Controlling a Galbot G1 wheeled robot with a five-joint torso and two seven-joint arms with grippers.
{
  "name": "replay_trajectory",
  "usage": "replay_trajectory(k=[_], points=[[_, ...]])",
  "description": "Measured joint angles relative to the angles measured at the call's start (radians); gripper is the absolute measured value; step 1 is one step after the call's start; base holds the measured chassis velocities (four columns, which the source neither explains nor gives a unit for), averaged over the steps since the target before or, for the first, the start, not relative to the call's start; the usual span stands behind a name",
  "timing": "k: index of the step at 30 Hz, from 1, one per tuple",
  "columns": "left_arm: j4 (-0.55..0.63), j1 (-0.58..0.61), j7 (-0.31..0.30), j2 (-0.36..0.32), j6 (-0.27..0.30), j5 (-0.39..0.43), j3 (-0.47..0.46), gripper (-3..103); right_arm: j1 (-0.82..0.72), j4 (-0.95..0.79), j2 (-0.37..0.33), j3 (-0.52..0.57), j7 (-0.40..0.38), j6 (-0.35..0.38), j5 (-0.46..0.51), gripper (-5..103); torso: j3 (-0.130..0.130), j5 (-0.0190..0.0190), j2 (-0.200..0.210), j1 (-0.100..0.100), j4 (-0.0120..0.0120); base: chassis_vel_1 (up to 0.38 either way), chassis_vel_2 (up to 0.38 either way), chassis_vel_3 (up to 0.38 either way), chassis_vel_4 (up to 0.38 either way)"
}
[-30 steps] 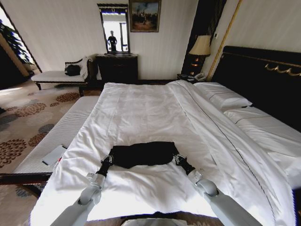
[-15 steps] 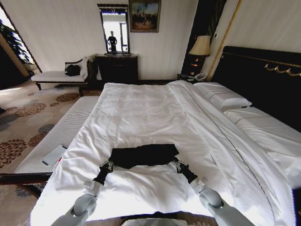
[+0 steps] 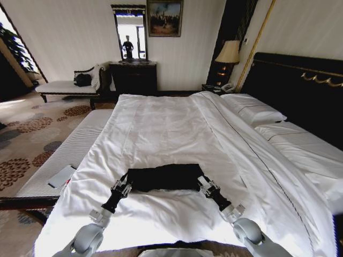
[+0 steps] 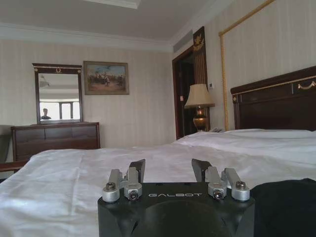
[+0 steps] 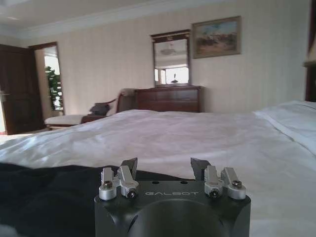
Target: Fold the clothes on the bed.
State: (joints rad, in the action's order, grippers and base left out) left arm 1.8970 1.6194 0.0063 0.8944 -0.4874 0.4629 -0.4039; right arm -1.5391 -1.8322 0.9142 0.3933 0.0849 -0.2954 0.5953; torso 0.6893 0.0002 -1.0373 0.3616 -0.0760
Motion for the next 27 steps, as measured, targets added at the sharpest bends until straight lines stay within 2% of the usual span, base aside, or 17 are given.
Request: replay_trajectory(k=[2, 4, 5, 7, 8, 9, 10, 11, 12, 14, 15, 16, 18, 26, 27], points=[[0.005, 0.006, 0.000, 0.025, 0.020, 0.013, -0.039, 66, 0.011, -0.048, -0.002, 0.018, -0.088, 0.093, 0.091, 69, 0.000, -0.0003, 0.000, 0.000, 0.0001, 0.000, 0.000, 0.000, 0.000], [0.005, 0.006, 0.000, 0.027, 0.022, 0.013, -0.041, 66, 0.012, -0.051, -0.002, 0.019, -0.092, 0.099, 0.098, 69, 0.000, -0.0003, 0.000, 0.000, 0.0001, 0.000, 0.000, 0.000, 0.000], [0.009, 0.010, 0.000, 0.036, 0.037, 0.012, -0.058, 72, 0.022, -0.067, -0.005, 0.026, -0.116, 0.133, 0.143, 74, 0.000, -0.0004, 0.000, 0.000, 0.0002, 0.000, 0.000, 0.000, 0.000], [0.052, 0.062, -0.001, 0.060, 0.144, -0.026, -0.139, 82, 0.068, -0.116, -0.033, 0.053, -0.159, 0.284, 0.316, 85, 0.000, -0.0003, 0.000, 0.000, 0.0007, 0.000, 0.000, 0.000, 0.000], [0.052, 0.062, -0.001, 0.060, 0.144, -0.026, -0.139, 82, 0.068, -0.116, -0.033, 0.053, -0.159, 0.284, 0.316, 85, 0.000, -0.0003, 0.000, 0.000, 0.0007, 0.000, 0.000, 0.000, 0.000], [0.069, 0.082, -0.002, 0.065, 0.163, -0.032, -0.157, 88, 0.080, -0.125, -0.043, 0.060, -0.163, 0.334, 0.357, 90, 0.000, 0.0001, 0.000, 0.000, 0.0010, 0.000, 0.000, 0.000, 0.000], [0.095, 0.117, 0.000, 0.075, 0.175, -0.038, -0.183, 88, 0.101, -0.136, -0.062, 0.074, -0.167, 0.431, 0.439, 90, 0.000, -0.0001, 0.000, 0.000, 0.0007, 0.000, 0.000, 0.000, 0.000], [0.146, 0.211, 0.001, 0.106, 0.182, -0.042, -0.254, 97, 0.165, -0.132, -0.101, 0.096, -0.222, 0.657, 0.668, 99, 0.000, 0.0000, 0.000, 0.000, 0.0006, 0.000, 0.000, 0.000, 0.000], [0.154, 0.233, 0.001, 0.116, 0.181, -0.042, -0.274, 99, 0.189, -0.120, -0.109, 0.098, -0.244, 0.725, 0.737, 99, 0.000, 0.0000, 0.000, 0.000, 0.0008, 0.000, 0.000, 0.000, 0.000], [0.162, 0.273, 0.000, 0.137, 0.174, -0.037, -0.312, 100, 0.234, -0.085, -0.115, 0.097, -0.270, 0.814, 0.831, 100, 0.000, 0.0000, 0.000, 0.000, 0.0005, 0.000, 0.000, 0.000, 0.000], [0.162, 0.273, 0.000, 0.137, 0.174, -0.037, -0.312, 100, 0.234, -0.085, -0.115, 0.097, -0.270, 0.814, 0.831, 100, 0.000, 0.0000, 0.000, 0.000, 0.0005, 0.000, 0.000, 0.000, 0.000], [0.169, 0.307, 0.000, 0.157, 0.165, -0.033, -0.344, 100, 0.278, -0.053, -0.116, 0.093, -0.279, 0.874, 0.895, 100, 0.000, 0.0000, 0.000, 0.000, 0.0003, 0.000, 0.000, 0.000, 0.000], [0.187, 0.356, 0.000, 0.174, 0.164, -0.026, -0.372, 100, 0.332, -0.014, -0.114, 0.081, -0.261, 0.935, 0.915, 100, 0.000, -0.0002, 0.000, 0.000, 0.0005, 0.000, 0.000, 0.000, 0.000], [0.245, 0.439, 0.000, 0.216, 0.165, -0.013, -0.383, 100, 0.437, 0.091, -0.110, 0.006, -0.222, 0.958, 0.856, 100, 0.000, -0.0001, 0.000, 0.000, 0.0002, 0.000, 0.000, 0.000, 0.000], [0.264, 0.456, 0.000, 0.226, 0.167, -0.003, -0.385, 100, 0.450, 0.114, -0.110, -0.011, -0.203, 0.964, 0.826, 100, 0.000, -0.0002, 0.000, 0.000, 0.0002, 0.000, 0.000, 0.000, 0.000]])
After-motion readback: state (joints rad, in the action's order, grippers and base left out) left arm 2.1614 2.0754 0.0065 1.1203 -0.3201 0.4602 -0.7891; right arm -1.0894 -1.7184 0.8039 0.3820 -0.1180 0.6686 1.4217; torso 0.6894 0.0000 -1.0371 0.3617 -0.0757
